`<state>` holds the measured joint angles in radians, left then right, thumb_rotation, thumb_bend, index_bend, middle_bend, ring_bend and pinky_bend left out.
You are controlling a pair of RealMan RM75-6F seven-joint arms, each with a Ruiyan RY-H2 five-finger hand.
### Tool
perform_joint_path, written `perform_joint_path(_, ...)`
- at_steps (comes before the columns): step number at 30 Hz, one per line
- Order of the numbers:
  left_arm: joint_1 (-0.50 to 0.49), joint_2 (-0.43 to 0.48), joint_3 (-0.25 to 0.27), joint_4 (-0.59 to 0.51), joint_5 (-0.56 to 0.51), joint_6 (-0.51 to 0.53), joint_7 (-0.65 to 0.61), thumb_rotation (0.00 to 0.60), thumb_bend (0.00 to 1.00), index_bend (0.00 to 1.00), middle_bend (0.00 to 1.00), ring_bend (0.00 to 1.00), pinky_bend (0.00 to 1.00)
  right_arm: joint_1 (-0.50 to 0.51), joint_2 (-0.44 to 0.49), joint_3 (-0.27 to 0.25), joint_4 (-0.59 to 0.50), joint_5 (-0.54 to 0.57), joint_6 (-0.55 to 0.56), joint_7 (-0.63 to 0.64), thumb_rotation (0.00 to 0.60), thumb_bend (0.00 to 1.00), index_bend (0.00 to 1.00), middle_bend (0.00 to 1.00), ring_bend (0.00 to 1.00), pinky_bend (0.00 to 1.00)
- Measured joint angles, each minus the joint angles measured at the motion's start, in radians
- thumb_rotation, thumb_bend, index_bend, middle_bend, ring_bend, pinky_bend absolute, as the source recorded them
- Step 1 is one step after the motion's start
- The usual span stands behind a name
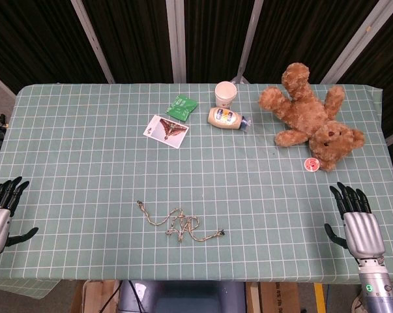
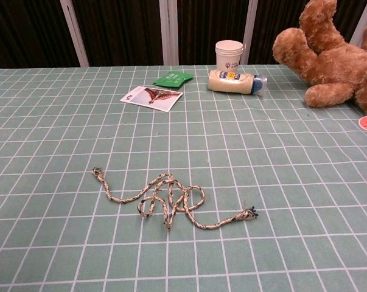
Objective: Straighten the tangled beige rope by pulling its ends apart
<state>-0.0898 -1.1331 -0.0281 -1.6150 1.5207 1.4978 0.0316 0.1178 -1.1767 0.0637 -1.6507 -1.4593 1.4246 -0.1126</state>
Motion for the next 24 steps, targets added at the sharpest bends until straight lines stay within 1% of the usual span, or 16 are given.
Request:
perform_joint_path(6,0.0,-0.002,-0.001,0.0,-0.002,0.0,0.004,0.6,0.01,0.0,0.0,0.0,0.0,0.001,0.001,-0.005,-0.005,-0.013,-0.001,0.009,0.6,0.35,0.0,0.0,0.0,0.0)
perform_joint_path(14,-0.001,-0.005,-0.004,0.004,-0.002,0.002,0.001,0.6,0.01,0.0,0.0,0.0,0.0,0.015,0.01,-0.021,-0.026,-0.062,-0.019,0.07,0.6,0.35,0.01,0.0,0.0,0.0)
perform_joint_path(15,-0.001,-0.006,-0.005,0.005,-0.002,0.001,0.002,0.6,0.01,0.0,0.0,0.0,0.0,0.018,0.013,-0.024,-0.03,-0.067,-0.026,0.082,0.6,0.35,0.03,0.01,0.0,0.0)
perform_joint_path(17,-0.004,-0.008,-0.007,0.008,-0.005,-0.003,0.003,0.6,0.01,0.0,0.0,0.0,0.0,0.028,0.02,-0.032,-0.042,-0.079,-0.047,0.115,0.6,0.35,0.12,0.04,0.0,0.0)
perform_joint_path(19,-0.006,-0.01,-0.009,0.01,-0.007,-0.005,0.004,0.6,0.01,0.0,0.0,0.0,0.0,0.044,0.03,-0.041,-0.063,-0.093,-0.079,0.163,0.6,0.35,0.23,0.08,0.0,0.0)
perform_joint_path(21,-0.007,-0.011,-0.011,0.011,-0.009,-0.006,0.004,0.6,0.01,0.0,0.0,0.0,0.0,0.056,0.036,-0.047,-0.08,-0.105,-0.101,0.193,0.6,0.35,0.31,0.1,0.0,0.0)
perform_joint_path(22,-0.007,-0.012,-0.012,0.011,-0.01,-0.006,0.004,0.6,0.01,0.0,0.0,0.0,0.0,0.068,0.038,-0.053,-0.093,-0.118,-0.119,0.21,0.6,0.35,0.35,0.11,0.0,0.0)
perform_joint_path(24,-0.008,-0.013,-0.014,0.013,-0.011,-0.005,0.007,0.6,0.01,0.0,0.0,0.0,0.0,0.086,0.037,-0.059,-0.107,-0.14,-0.141,0.217,0.6,0.35,0.39,0.13,0.0,0.0)
